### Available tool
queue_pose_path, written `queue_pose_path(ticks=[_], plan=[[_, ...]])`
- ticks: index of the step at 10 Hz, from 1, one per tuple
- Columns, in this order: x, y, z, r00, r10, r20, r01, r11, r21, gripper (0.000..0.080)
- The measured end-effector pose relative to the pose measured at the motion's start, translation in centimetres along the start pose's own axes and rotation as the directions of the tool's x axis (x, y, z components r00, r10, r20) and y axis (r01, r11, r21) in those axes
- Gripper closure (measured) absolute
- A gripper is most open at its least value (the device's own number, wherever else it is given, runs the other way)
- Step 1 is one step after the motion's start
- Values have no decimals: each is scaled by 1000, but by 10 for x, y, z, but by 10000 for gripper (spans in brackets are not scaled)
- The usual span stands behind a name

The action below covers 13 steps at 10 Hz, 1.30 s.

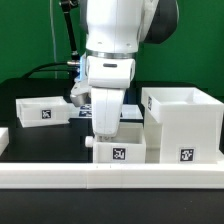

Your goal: Assemble drawer

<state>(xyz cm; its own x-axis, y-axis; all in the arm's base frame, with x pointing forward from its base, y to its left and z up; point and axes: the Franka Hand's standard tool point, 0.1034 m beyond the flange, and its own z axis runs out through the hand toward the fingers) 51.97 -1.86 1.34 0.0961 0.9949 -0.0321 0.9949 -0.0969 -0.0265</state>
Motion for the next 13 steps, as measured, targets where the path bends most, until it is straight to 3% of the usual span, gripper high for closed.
queue_pose_path(ticks=[3, 5, 11, 13], plan=[[2, -1, 2, 1000, -5, -1, 5, 1000, 3, 758], [11, 5, 2, 998, -68, 17, 68, 998, -5, 758], [9, 12, -1, 998, -57, 18, 57, 998, -5, 758], [12, 20, -4, 999, -47, 15, 48, 998, -38, 758]])
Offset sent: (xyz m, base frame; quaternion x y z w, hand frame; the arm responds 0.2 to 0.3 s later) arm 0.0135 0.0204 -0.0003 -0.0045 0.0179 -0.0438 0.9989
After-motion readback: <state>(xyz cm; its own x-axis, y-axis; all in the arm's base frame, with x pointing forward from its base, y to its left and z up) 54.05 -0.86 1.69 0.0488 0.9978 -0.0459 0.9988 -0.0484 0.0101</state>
